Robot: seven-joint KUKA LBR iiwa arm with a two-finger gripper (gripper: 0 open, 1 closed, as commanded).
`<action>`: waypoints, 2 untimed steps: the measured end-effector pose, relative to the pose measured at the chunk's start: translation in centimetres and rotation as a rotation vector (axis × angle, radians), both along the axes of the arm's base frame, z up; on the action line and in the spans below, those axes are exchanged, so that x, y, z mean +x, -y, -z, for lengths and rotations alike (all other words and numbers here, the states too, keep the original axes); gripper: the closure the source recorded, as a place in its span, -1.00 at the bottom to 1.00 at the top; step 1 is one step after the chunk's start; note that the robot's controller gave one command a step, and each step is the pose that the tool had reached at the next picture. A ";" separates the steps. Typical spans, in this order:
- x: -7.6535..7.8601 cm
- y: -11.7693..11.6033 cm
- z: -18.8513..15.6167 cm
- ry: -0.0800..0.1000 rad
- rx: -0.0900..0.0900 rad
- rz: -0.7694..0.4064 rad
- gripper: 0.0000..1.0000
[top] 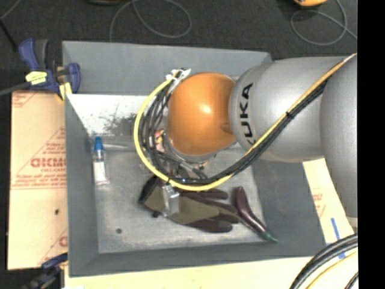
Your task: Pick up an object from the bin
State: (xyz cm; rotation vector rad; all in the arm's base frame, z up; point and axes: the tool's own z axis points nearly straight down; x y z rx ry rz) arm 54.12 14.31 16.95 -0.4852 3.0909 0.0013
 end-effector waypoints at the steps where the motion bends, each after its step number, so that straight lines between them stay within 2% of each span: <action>1: 0.1 0.7 1.9 -0.003 -0.003 -0.215 -1.00; 2: 0.4 1.0 3.9 0.000 0.001 -0.087 -1.00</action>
Offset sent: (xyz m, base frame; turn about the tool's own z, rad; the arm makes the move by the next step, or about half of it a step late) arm 0.0074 -0.0143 -0.0741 0.2081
